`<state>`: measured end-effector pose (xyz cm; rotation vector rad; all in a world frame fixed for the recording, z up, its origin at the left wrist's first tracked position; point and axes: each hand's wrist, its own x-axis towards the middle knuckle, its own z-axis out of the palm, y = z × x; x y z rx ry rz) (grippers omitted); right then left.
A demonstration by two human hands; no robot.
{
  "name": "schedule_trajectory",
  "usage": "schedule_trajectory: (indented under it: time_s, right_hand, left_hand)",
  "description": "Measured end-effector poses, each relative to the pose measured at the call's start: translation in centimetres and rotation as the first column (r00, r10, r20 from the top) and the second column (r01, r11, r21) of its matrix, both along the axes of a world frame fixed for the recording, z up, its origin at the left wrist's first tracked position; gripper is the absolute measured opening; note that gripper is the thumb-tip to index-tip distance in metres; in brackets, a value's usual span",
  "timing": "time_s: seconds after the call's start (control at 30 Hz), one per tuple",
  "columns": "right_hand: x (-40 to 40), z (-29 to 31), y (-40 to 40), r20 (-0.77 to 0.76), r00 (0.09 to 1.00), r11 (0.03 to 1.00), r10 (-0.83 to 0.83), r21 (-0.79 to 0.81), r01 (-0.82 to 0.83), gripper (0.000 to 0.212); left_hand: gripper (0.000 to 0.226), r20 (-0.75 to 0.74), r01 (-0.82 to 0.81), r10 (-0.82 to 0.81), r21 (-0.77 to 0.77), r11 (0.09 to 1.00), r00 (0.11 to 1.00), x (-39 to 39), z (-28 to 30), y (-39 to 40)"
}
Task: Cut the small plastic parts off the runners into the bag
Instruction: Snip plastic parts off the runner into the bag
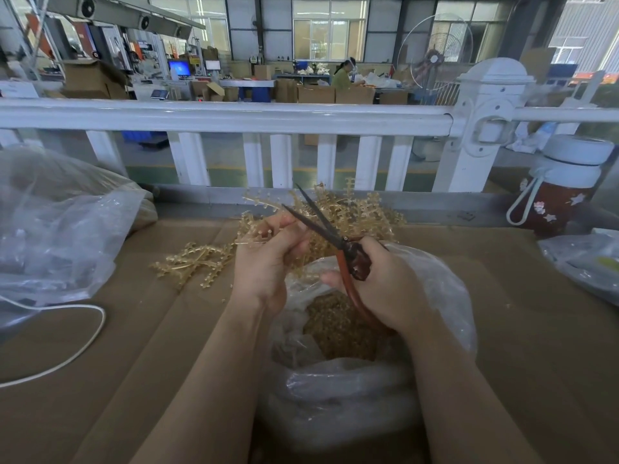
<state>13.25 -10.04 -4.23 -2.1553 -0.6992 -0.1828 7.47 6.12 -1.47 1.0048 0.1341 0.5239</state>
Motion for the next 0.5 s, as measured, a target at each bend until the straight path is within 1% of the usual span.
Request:
schedule_trajectory:
  time_s: [0.07, 0.1, 0.2, 0.37, 0.5]
  right_hand:
    - [0.01, -0.09, 0.05, 0.019, 1.0, 0.999, 0.001, -0.032, -0.001, 0.063]
    - [0.02, -0.12, 0.08, 0.026, 1.0, 0.999, 0.001, -0.039, 0.0, 0.062]
    - [0.08, -0.19, 0.09, 0.033, 0.999, 0.999, -0.004, -0.037, 0.005, 0.06]
    - [0.02, -0.18, 0.14, 0.05, 0.998, 0.999, -0.034, -0.038, 0.035, 0.074]
    - [0.03, -0.22, 0.2, 0.062, 0.997, 0.998, -0.046, -0.046, 0.049, 0.069]
  left_hand:
    - [0.027, 0.011, 0.008, -0.008, 0.021, 1.0, 1.0, 0.01, -0.08, -0.07]
    - [0.027, 0.012, 0.012, -0.012, 0.02, 1.0, 1.0, 0.03, -0.14, -0.06]
    - [0.016, 0.019, 0.034, -0.034, 0.001, 0.999, 0.999, 0.07, -0.22, 0.04]
    - [0.014, 0.034, 0.052, -0.053, 0.009, 0.999, 0.998, -0.09, -0.15, 0.02]
    - [0.019, 0.041, 0.067, -0.068, 0.025, 0.997, 0.997, -0.19, -0.01, 0.09]
